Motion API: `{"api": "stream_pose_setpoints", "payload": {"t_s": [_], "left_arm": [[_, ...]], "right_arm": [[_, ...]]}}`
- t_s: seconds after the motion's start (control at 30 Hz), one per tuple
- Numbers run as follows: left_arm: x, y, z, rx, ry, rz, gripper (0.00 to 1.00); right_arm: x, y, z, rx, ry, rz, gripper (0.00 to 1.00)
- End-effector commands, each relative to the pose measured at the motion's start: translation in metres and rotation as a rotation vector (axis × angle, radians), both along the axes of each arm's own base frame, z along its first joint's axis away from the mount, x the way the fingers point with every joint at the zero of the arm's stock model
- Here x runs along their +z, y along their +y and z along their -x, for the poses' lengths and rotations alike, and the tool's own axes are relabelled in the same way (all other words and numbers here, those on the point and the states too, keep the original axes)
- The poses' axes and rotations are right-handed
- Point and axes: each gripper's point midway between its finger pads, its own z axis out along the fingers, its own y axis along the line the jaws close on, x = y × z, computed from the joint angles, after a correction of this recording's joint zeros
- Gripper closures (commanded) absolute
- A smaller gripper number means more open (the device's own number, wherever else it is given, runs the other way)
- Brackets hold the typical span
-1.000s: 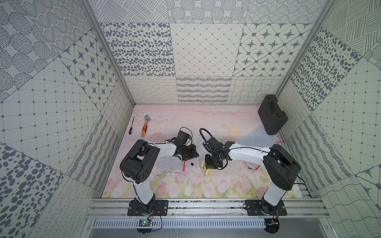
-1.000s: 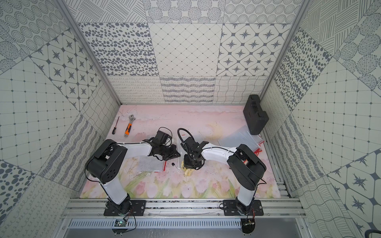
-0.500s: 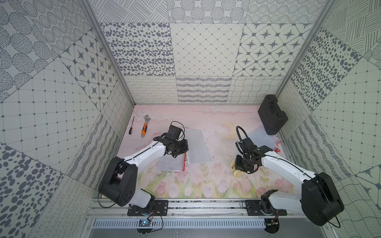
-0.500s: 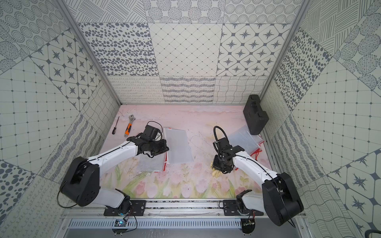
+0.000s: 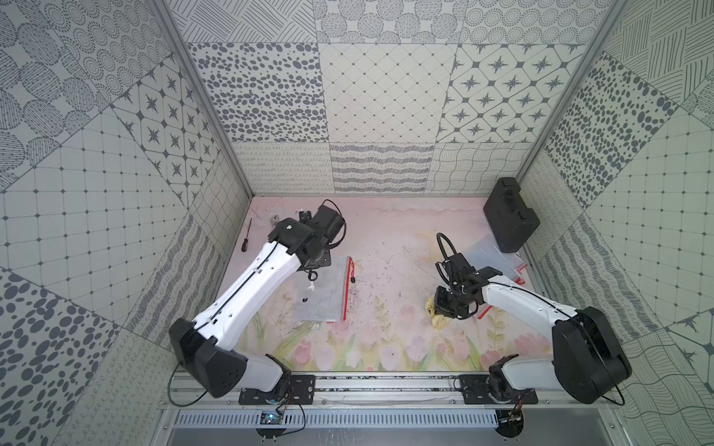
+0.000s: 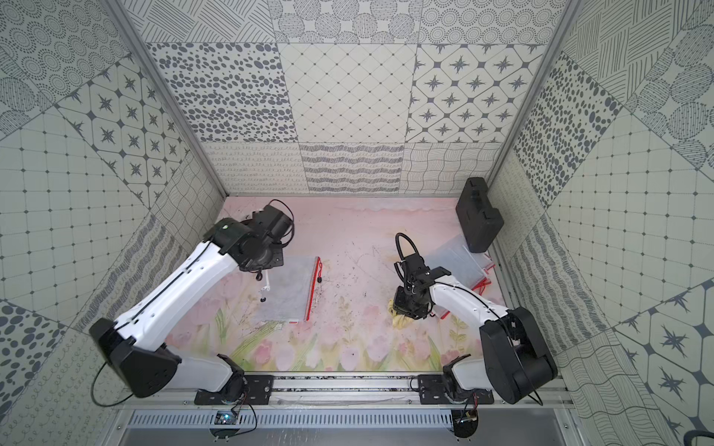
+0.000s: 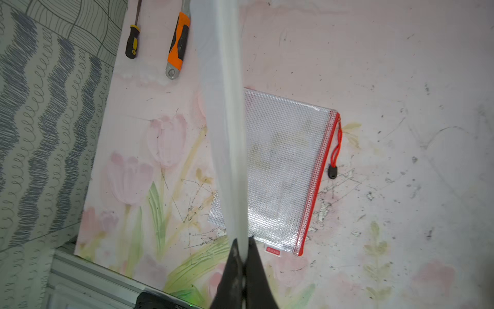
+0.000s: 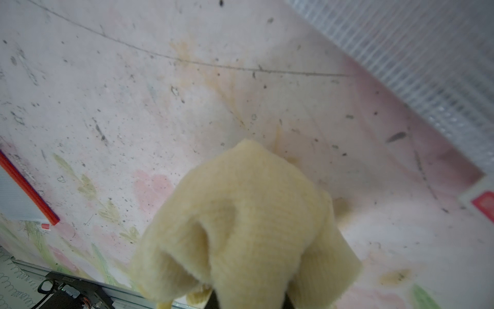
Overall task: Wipe the document bag
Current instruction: Adjust the document bag at the center of the board.
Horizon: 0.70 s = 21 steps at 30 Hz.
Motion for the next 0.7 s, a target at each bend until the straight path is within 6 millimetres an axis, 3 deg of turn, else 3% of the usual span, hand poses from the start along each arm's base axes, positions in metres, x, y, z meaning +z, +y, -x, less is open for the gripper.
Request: {"api": "stream_pose_setpoints", "payload": {"t_s": [0.0, 0.17, 0.27, 0.3, 0.4, 0.47, 0.53, 0.6, 0.67], "left_arm": [[-0.016, -0.008, 0.02, -0.176, 0.243, -0.402, 1.0], [-0.08, -0.155, 0.01, -0.436, 0.296, 0.074, 1.0], [-0.111, -0.216, 0.01, -0.474, 0.372, 0.304, 1.0], [-0.121, -0.234, 0.011, -0.491, 0.403, 0.363, 0.95], [-0.143, -0.275, 0.009, -0.523, 0.459, 0.504, 0.73], [-0.149, -0.298, 0.006, -0.547, 0.469, 0.598, 0.51], [-0.142, -0.313, 0.002, -0.571, 0.446, 0.673, 0.22], [-0.126, -0.31, -0.011, -0.57, 0.37, 0.714, 0.03], [-0.106, -0.288, -0.028, -0.539, 0.278, 0.746, 0.01]], "right_arm": [[0.009, -0.007, 0.005, 0.004, -0.041, 0.013, 1.0], [0.013, -0.019, 0.016, -0.014, -0.063, 0.041, 1.0], [0.016, -0.026, 0.021, -0.012, -0.071, 0.066, 1.0], [0.017, -0.028, 0.022, -0.01, -0.074, 0.071, 1.0], [0.018, -0.025, 0.021, -0.006, -0.089, 0.048, 1.0], [0.019, -0.015, 0.019, 0.009, -0.086, 0.001, 1.0], [0.021, -0.005, 0.013, 0.01, -0.095, -0.038, 1.0], [0.026, 0.007, 0.002, 0.021, -0.124, -0.062, 1.0], [0.034, 0.023, -0.009, 0.051, -0.149, -0.072, 1.0]]}}
